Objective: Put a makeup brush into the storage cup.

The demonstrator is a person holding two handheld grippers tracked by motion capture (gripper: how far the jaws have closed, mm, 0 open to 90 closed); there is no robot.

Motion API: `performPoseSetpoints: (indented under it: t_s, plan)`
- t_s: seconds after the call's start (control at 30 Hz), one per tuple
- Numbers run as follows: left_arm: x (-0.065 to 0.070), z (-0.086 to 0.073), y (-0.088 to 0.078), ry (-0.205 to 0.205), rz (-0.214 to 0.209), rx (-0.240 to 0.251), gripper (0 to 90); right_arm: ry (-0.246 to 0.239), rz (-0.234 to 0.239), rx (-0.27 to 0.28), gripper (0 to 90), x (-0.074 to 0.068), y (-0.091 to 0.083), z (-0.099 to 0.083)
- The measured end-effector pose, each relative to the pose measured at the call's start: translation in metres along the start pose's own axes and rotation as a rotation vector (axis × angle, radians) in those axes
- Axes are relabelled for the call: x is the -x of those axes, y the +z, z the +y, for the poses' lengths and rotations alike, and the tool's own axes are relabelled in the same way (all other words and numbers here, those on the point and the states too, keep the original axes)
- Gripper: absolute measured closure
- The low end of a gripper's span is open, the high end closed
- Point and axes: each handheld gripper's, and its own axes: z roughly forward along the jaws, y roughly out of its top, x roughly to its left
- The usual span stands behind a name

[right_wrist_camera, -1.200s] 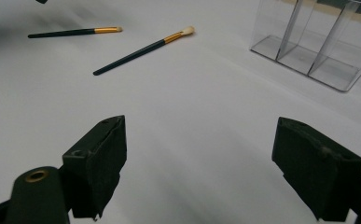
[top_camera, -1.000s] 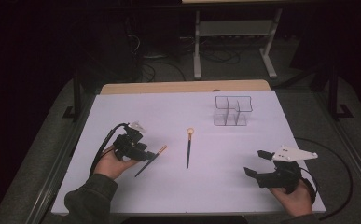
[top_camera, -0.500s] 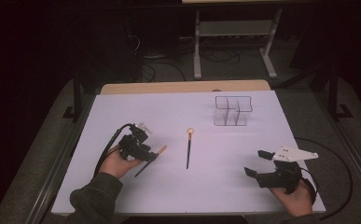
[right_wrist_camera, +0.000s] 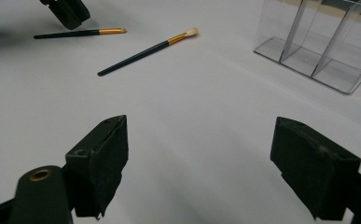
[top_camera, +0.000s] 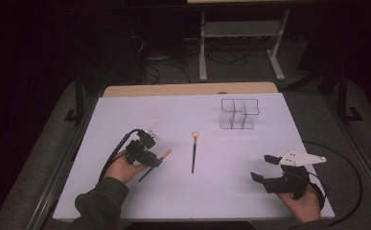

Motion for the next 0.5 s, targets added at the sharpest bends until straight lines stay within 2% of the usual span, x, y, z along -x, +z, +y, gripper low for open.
performPoseSetpoints:
  t_s: [0.3, 0.5]
  plan:
    - [0.0013, 0.0026, 0.0074, 0.000, 0.008, -0.018, 65.7, -0.005, 0.002, 0.001, 18.6, -0.0007, 0.0003, 0.0003]
    - [0.0016, 0.0032, 0.0105, -0.006, 0.027, -0.027, 69.1, -0.004, 0.003, 0.000, 18.7, -0.0002, 0.0000, -0.0002]
